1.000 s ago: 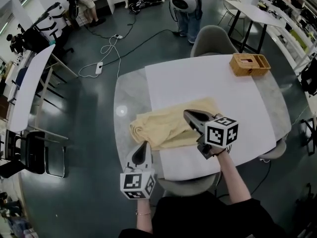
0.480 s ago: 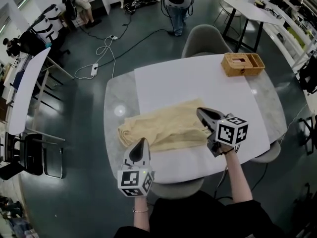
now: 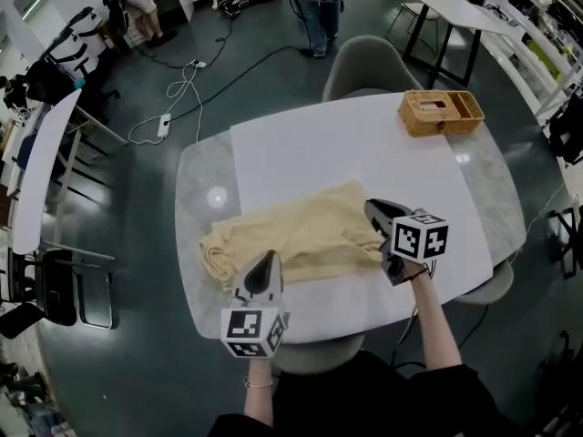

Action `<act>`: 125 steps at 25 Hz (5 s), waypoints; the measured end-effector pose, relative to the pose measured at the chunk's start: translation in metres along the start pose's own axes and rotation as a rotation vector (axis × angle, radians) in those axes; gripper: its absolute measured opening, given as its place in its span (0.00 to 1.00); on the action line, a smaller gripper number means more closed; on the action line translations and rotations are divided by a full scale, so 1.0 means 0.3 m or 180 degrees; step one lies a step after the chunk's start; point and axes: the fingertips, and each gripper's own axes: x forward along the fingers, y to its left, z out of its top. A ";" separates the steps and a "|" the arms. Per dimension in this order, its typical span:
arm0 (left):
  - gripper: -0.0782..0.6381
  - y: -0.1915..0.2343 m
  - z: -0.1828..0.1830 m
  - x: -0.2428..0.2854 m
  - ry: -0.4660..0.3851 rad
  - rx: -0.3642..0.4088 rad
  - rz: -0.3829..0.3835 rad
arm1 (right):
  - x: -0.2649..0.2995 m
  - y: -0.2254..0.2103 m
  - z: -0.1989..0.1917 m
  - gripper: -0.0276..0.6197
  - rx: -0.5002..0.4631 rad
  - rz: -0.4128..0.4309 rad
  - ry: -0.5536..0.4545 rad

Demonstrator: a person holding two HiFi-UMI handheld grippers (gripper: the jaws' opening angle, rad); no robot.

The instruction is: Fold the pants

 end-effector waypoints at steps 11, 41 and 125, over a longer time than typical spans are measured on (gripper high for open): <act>0.13 -0.001 -0.072 0.074 0.0196 -0.0050 -0.0043 | 0.134 -0.177 -0.190 0.35 0.0070 -0.0280 0.0590; 0.13 0.089 -0.123 -0.034 0.0261 -0.0119 0.0243 | 0.151 -0.149 -0.217 0.09 0.0059 -0.0529 0.1261; 0.13 0.478 -0.256 -0.502 -0.0052 -0.0726 0.0764 | 0.678 1.056 -0.454 0.10 -0.0135 0.0359 0.1968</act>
